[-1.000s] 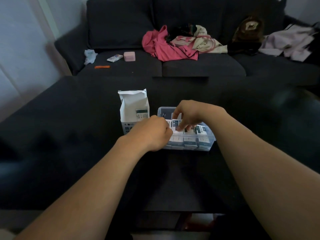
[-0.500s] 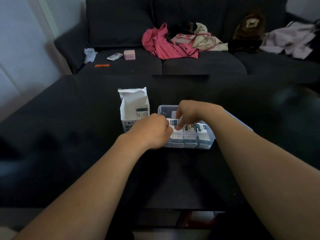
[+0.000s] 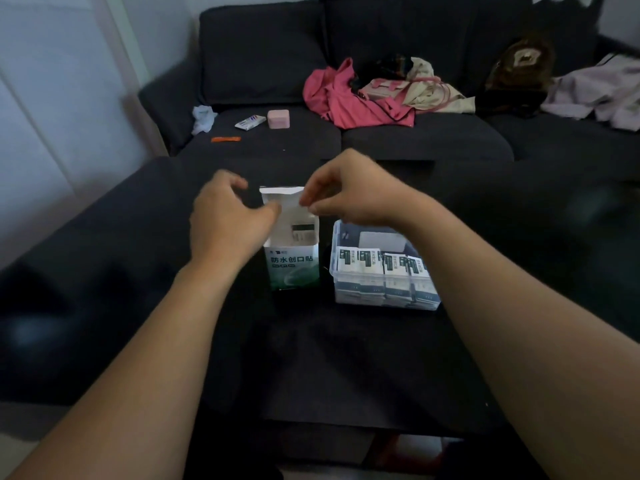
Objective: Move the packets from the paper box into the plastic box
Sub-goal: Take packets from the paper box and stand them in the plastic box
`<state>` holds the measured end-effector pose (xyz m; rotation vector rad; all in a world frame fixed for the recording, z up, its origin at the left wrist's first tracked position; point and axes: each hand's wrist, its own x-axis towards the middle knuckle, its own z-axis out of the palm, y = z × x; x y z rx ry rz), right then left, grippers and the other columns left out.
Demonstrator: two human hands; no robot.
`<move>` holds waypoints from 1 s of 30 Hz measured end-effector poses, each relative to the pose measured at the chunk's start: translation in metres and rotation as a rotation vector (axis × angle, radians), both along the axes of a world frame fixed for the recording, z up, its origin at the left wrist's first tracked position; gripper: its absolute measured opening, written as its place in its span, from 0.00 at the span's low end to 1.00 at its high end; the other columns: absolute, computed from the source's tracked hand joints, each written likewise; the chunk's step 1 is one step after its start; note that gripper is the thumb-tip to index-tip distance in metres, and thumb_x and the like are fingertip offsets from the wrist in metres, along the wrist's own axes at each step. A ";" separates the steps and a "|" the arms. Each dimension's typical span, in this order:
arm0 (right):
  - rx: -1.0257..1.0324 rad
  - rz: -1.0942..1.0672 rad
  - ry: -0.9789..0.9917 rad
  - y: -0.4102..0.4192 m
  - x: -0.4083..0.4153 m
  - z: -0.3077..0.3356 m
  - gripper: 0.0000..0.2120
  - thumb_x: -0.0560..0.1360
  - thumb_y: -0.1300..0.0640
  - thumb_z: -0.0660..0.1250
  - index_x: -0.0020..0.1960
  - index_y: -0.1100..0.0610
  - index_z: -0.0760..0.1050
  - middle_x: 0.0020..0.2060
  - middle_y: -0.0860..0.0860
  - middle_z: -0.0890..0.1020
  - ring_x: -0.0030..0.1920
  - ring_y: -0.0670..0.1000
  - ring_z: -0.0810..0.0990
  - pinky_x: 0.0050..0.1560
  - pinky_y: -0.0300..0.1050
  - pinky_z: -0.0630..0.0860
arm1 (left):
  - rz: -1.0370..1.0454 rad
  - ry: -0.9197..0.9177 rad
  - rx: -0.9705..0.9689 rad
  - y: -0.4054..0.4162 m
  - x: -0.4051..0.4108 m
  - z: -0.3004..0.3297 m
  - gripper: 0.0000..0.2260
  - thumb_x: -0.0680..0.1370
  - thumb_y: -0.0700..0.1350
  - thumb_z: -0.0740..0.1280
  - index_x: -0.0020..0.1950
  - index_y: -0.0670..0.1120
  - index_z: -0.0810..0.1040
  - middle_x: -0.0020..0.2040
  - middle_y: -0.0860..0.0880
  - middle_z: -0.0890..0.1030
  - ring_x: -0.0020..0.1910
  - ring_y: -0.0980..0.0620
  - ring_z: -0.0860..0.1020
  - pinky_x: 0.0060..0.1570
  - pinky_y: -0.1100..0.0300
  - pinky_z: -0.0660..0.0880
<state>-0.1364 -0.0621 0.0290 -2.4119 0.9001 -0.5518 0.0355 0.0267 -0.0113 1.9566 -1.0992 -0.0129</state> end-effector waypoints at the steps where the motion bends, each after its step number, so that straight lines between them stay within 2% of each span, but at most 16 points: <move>1: -0.047 0.021 0.050 0.004 0.008 -0.004 0.08 0.75 0.62 0.72 0.51 0.53 0.86 0.45 0.46 0.87 0.43 0.39 0.83 0.39 0.25 0.74 | -0.024 0.005 0.189 -0.002 0.006 -0.005 0.21 0.71 0.56 0.74 0.59 0.47 0.79 0.53 0.47 0.81 0.48 0.46 0.81 0.45 0.55 0.76; 2: -0.095 0.029 0.099 0.007 0.014 -0.009 0.10 0.76 0.62 0.71 0.53 0.52 0.86 0.48 0.46 0.87 0.44 0.39 0.82 0.42 0.25 0.74 | -0.070 0.006 0.347 -0.002 0.006 -0.009 0.18 0.73 0.56 0.72 0.56 0.46 0.81 0.52 0.46 0.83 0.45 0.45 0.83 0.42 0.56 0.78; 4: -0.151 0.016 0.185 0.009 0.021 -0.019 0.13 0.77 0.63 0.68 0.56 0.50 0.85 0.53 0.47 0.86 0.48 0.44 0.82 0.52 0.37 0.79 | -0.137 0.013 0.483 -0.001 0.002 -0.012 0.09 0.78 0.51 0.67 0.47 0.48 0.83 0.44 0.45 0.85 0.33 0.46 0.84 0.31 0.58 0.78; 5: -0.165 0.002 0.229 0.009 0.022 -0.023 0.15 0.76 0.63 0.68 0.58 0.49 0.84 0.56 0.48 0.85 0.53 0.47 0.82 0.57 0.44 0.79 | -0.143 0.007 0.470 -0.003 0.000 -0.012 0.10 0.80 0.49 0.65 0.44 0.48 0.83 0.40 0.45 0.85 0.32 0.46 0.83 0.30 0.57 0.78; 7: -0.184 -0.018 0.291 0.009 0.020 -0.027 0.16 0.76 0.59 0.69 0.62 0.47 0.82 0.58 0.49 0.83 0.58 0.52 0.81 0.59 0.49 0.79 | -0.148 -0.086 0.346 -0.004 -0.005 -0.010 0.13 0.81 0.47 0.62 0.40 0.48 0.82 0.36 0.47 0.81 0.33 0.45 0.82 0.32 0.54 0.78; 9: -0.221 -0.030 0.289 0.012 0.018 -0.029 0.19 0.74 0.55 0.72 0.64 0.44 0.79 0.58 0.49 0.83 0.56 0.53 0.81 0.56 0.52 0.80 | -0.141 -0.202 0.204 -0.003 -0.009 -0.007 0.15 0.83 0.46 0.62 0.37 0.50 0.78 0.33 0.51 0.76 0.31 0.51 0.75 0.29 0.58 0.68; 11: -0.279 -0.057 0.234 0.015 0.019 -0.028 0.22 0.72 0.55 0.72 0.65 0.43 0.78 0.57 0.49 0.83 0.55 0.54 0.81 0.55 0.54 0.80 | -0.144 -0.211 0.124 -0.002 -0.010 -0.005 0.15 0.83 0.45 0.61 0.38 0.50 0.79 0.33 0.52 0.75 0.31 0.55 0.72 0.28 0.62 0.63; 15: -0.312 -0.080 0.168 0.024 0.021 -0.026 0.21 0.74 0.54 0.70 0.67 0.44 0.76 0.56 0.51 0.83 0.55 0.56 0.81 0.53 0.53 0.80 | -0.142 -0.198 0.094 0.000 -0.010 -0.004 0.16 0.83 0.42 0.61 0.37 0.51 0.78 0.33 0.52 0.74 0.31 0.56 0.70 0.28 0.63 0.61; 19: -0.330 -0.102 0.218 0.025 0.023 -0.030 0.21 0.74 0.54 0.72 0.66 0.43 0.77 0.56 0.50 0.83 0.54 0.56 0.81 0.47 0.46 0.77 | -0.147 -0.177 0.122 0.000 -0.013 -0.003 0.14 0.84 0.45 0.62 0.39 0.52 0.76 0.34 0.53 0.74 0.31 0.57 0.71 0.29 0.64 0.60; 23: -0.319 -0.124 0.299 0.022 0.027 -0.038 0.17 0.74 0.55 0.70 0.61 0.42 0.79 0.53 0.51 0.83 0.53 0.56 0.82 0.47 0.48 0.77 | -0.149 -0.220 0.122 0.001 -0.015 -0.003 0.15 0.84 0.46 0.62 0.38 0.51 0.75 0.32 0.54 0.72 0.30 0.57 0.68 0.28 0.65 0.59; 26: -0.320 -0.137 0.318 0.019 0.030 -0.041 0.12 0.74 0.54 0.71 0.57 0.45 0.81 0.51 0.50 0.83 0.51 0.56 0.81 0.43 0.46 0.73 | -0.151 -0.233 0.114 0.001 -0.016 -0.004 0.14 0.84 0.46 0.62 0.40 0.48 0.78 0.32 0.53 0.72 0.30 0.57 0.69 0.28 0.63 0.60; 30: -0.342 -0.127 0.328 0.020 0.029 -0.044 0.12 0.76 0.53 0.70 0.59 0.46 0.81 0.51 0.51 0.83 0.52 0.56 0.81 0.43 0.46 0.70 | -0.159 -0.241 0.142 0.002 -0.019 -0.002 0.13 0.84 0.46 0.62 0.41 0.48 0.78 0.33 0.54 0.72 0.30 0.57 0.68 0.28 0.64 0.59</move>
